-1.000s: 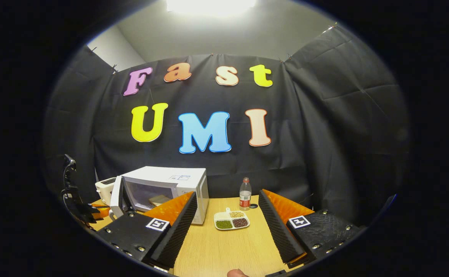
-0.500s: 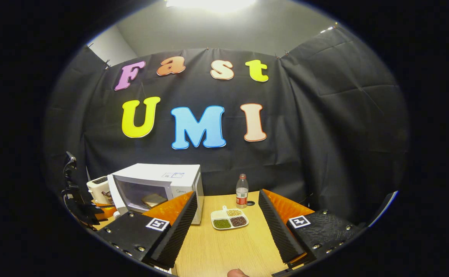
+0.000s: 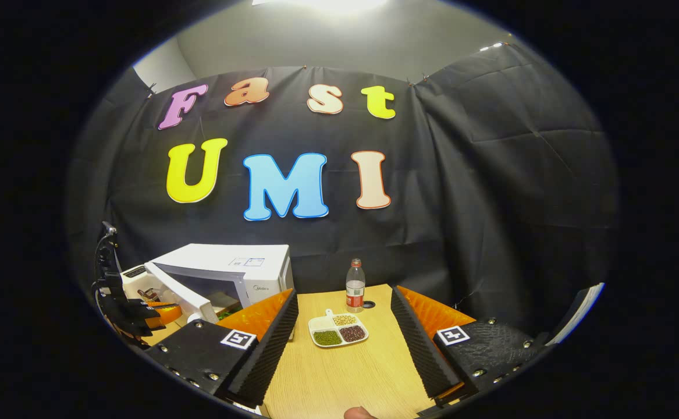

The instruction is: Open the microwave oven with the left hand, put the food in, and close the microwave oven.

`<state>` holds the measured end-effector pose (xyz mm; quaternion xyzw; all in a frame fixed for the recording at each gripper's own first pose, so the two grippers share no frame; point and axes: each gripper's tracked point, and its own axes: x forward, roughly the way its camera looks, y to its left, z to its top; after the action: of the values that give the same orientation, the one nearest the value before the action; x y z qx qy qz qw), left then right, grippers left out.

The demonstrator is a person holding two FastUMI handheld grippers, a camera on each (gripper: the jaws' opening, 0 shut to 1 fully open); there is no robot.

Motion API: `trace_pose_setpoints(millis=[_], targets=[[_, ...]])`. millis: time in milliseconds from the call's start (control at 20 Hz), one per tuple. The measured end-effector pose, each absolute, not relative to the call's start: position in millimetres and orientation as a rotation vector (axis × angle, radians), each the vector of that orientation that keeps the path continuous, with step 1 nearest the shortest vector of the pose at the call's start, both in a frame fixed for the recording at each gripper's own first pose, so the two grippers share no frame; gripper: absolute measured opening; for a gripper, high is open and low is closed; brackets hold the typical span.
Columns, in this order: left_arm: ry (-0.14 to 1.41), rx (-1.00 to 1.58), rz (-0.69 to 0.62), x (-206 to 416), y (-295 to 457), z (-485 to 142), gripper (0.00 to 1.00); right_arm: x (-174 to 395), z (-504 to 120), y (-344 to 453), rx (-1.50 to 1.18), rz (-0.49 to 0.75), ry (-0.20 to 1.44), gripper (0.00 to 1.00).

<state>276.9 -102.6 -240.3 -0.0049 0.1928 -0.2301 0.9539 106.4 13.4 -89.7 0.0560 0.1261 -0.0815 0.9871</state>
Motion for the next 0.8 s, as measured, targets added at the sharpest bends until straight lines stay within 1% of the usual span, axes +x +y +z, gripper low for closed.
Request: trace_pose_setpoints(millis=[50,100,150,350,800], targets=[[0.389,-0.012,-0.474,282,-106,-241,0.05,107,-90,13,0.113,-0.172,0.257,0.97],[0.386,-0.015,-0.482,287,-109,-242,0.10,109,-94,13,0.112,-0.181,0.261,0.97],[0.384,-0.015,-0.491,291,-113,-243,0.07,109,-96,12,0.111,-0.190,0.266,0.97],[0.381,-0.015,-0.511,308,-125,-248,0.07,113,-104,15,0.113,-0.207,0.290,0.97],[0.372,-0.019,-0.495,345,-136,-252,0.07,117,-111,7,0.094,-0.258,0.306,0.97]])
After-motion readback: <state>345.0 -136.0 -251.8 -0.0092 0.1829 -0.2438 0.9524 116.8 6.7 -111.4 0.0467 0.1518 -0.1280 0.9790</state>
